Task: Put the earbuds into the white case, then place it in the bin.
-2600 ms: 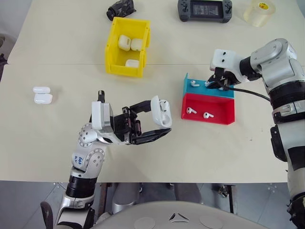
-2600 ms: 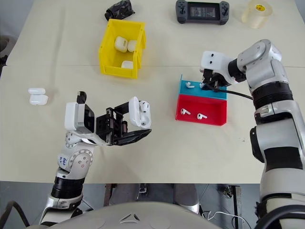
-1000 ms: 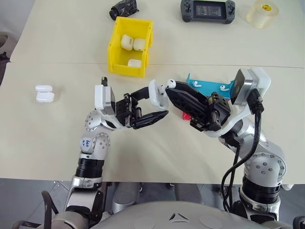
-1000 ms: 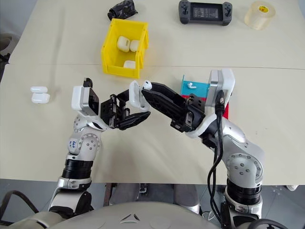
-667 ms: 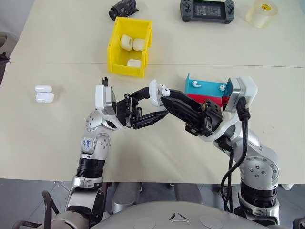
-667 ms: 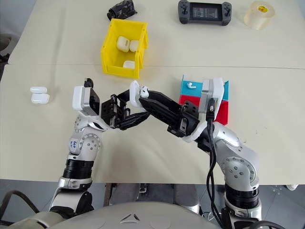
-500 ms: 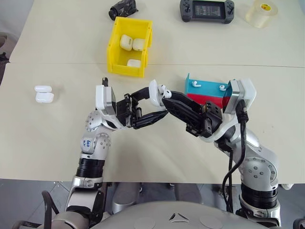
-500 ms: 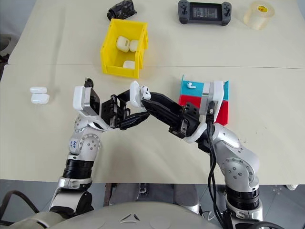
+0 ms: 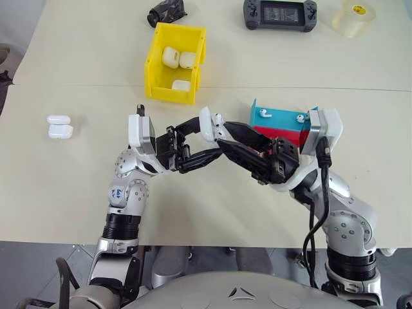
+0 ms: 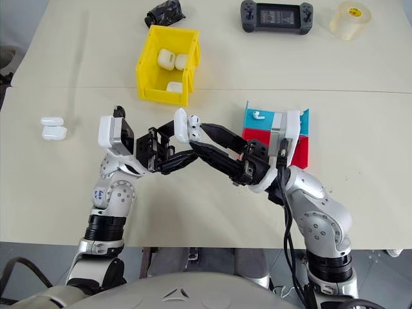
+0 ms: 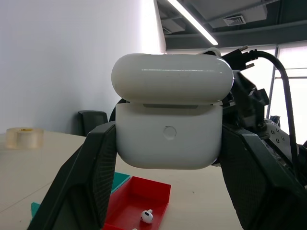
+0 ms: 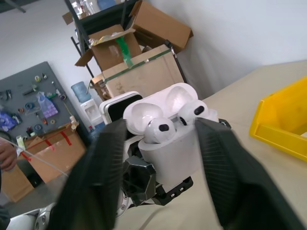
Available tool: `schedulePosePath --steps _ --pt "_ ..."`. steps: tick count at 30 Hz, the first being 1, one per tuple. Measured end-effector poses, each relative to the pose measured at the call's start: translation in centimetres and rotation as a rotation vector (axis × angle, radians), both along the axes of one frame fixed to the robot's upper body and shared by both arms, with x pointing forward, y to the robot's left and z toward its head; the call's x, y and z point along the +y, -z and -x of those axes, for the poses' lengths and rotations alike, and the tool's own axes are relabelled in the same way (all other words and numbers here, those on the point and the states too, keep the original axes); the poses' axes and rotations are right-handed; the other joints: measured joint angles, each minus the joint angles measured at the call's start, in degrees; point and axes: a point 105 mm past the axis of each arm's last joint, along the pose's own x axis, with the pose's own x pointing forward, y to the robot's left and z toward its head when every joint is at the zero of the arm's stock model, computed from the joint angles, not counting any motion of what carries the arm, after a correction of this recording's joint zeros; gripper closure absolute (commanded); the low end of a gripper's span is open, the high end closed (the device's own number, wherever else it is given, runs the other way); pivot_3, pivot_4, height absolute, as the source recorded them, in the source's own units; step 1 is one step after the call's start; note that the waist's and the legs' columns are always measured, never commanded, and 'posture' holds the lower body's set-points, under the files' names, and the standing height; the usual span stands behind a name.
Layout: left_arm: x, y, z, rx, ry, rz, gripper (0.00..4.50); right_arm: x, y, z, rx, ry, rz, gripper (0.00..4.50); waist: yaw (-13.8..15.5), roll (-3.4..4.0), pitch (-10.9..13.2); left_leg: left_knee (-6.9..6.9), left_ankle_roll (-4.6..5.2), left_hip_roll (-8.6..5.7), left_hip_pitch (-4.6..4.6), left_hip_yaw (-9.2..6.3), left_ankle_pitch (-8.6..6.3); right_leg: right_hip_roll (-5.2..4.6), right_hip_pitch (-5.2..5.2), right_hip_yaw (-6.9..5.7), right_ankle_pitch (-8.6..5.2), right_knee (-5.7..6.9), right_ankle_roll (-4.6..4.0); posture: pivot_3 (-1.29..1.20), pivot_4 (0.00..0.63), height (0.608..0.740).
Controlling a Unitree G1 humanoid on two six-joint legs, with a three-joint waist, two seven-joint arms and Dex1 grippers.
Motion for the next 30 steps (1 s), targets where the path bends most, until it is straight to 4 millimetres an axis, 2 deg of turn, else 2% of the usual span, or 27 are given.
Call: schedulePosePath --steps 3,6,8,11,14,18,21,22,25,30 --pt "-0.1 0.1 0.0 0.003 0.004 -0.002 1.71 -0.1 0.0 0.0 -0.003 0.0 0.013 0.15 0.0 0.0 0.0 0.0 0.0 0.0 0.0 0.0 0.0 0.0 0.0 0.0 0.0 0.0 0.0 0.0 0.15 0.74" --pt "-0.3 0.3 0.0 0.004 0.001 -0.03 1.71 -0.9 0.5 -0.2 0.004 0.034 0.061 0.15 0.1 -0.01 0.0 0.0 0.01 -0.01 0.0 0.0 0.0 -0.01 0.01 0.0 0.0 -0.01 0.0 0.0 0.15 0.74" --pt "0.0 0.6 -0.3 0.001 -0.032 -0.074 1.71 -2.4 1.0 -0.5 0.015 0.09 0.102 0.15 0.1 -0.01 0.0 0.0 0.01 -0.01 0.0 0.01 -0.01 -0.01 0.01 0.0 0.0 -0.01 0.0 0.0 0.15 0.74" --pt "0.9 1.5 -1.1 -0.007 -0.104 -0.209 1.71 -5.2 1.4 -0.7 0.012 0.167 0.181 0.77 0.1 -0.02 0.0 -0.02 0.01 0.0 0.0 0.02 -0.01 0.01 0.02 0.01 0.0 -0.02 0.0 0.0 0.15 0.74" --pt "1.5 2.4 -1.5 -0.042 -0.136 -0.371 1.71 -6.5 1.2 -0.8 -0.013 0.2 0.241 1.8 0.1 -0.02 0.0 -0.05 0.01 0.0 0.03 0.04 0.0 0.02 0.02 0.03 0.0 -0.01 0.0 0.0 0.15 0.74" --pt "0.9 2.9 -2.1 -0.11 -0.136 -0.564 1.71 -5.4 0.2 -1.0 -0.108 0.148 0.351 3.21 -0.1 -0.02 0.0 -0.05 0.01 0.01 0.05 0.05 0.0 0.02 0.01 0.06 0.0 -0.01 0.0 0.0 0.15 0.74" --pt "0.5 3.1 -2.4 -0.141 -0.143 -0.634 1.71 -3.3 -0.3 -1.2 -0.151 0.087 0.399 4.26 -0.1 -0.02 0.0 -0.08 0.01 0.02 0.04 0.04 0.0 0.01 -0.01 0.05 0.0 -0.02 0.0 0.0 0.15 0.74" --pt "0.3 3.2 -2.4 -0.149 -0.14 -0.651 1.71 -2.6 -0.3 -1.2 -0.157 0.064 0.408 4.47 0.0 -0.02 0.0 -0.08 0.01 0.02 0.02 0.03 0.0 0.0 -0.02 0.04 0.0 -0.03 0.0 0.0 0.15 0.74" --pt "-0.4 3.5 -2.2 -0.148 -0.118 -0.677 1.71 -0.5 -0.1 -1.3 -0.17 0.011 0.46 4.47 0.0 -0.02 0.0 -0.07 0.01 0.01 0.0 0.01 0.0 -0.02 -0.03 0.02 0.0 -0.02 0.0 0.0 0.15 0.74" --pt "-0.8 3.6 -1.8 -0.158 -0.107 -0.688 1.71 0.4 1.1 -1.4 -0.133 -0.018 0.526 4.47 0.7 -0.03 0.0 -0.04 0.04 -0.07 -0.03 -0.02 -0.02 -0.1 -0.02 -0.01 0.0 -0.04 0.0 0.0 0.15 0.74"
